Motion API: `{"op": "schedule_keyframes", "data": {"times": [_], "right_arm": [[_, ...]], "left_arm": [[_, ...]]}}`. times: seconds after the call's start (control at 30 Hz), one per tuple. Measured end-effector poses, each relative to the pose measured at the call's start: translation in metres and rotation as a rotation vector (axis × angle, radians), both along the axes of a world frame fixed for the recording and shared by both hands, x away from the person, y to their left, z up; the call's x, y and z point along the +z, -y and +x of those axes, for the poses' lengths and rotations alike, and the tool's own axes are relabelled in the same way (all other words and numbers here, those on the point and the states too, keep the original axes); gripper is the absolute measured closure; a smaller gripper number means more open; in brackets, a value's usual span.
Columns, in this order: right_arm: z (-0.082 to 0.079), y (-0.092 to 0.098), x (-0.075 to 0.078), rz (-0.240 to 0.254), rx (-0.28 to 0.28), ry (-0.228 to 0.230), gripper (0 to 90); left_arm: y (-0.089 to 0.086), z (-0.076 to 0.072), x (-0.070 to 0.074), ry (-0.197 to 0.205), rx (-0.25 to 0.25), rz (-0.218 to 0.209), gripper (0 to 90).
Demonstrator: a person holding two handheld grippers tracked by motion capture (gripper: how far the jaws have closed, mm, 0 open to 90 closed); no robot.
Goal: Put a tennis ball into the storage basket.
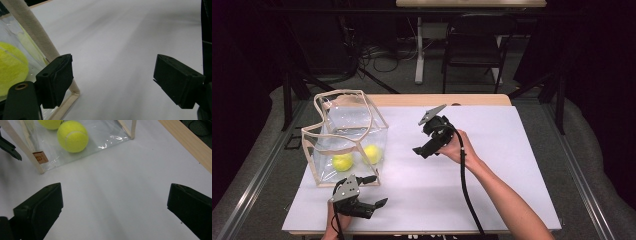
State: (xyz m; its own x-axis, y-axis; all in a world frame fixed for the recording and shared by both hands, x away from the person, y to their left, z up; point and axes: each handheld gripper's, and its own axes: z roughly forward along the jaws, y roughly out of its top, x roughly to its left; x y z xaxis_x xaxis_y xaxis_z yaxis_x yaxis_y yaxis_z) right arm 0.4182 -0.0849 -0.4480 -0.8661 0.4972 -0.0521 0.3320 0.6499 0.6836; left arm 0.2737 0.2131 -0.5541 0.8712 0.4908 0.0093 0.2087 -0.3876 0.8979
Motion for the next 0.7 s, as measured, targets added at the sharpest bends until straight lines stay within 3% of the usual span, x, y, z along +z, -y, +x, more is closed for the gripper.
{"op": "schedule_keyframes", "data": {"times": [0.7], "right_arm": [[-0.024, 0.028, -0.027, 0.017, -0.032, -0.005, 0.0]], "left_arm": [[-0.001, 0.0, 0.0, 0.004, -0.003, -0.003, 16.1]]}}
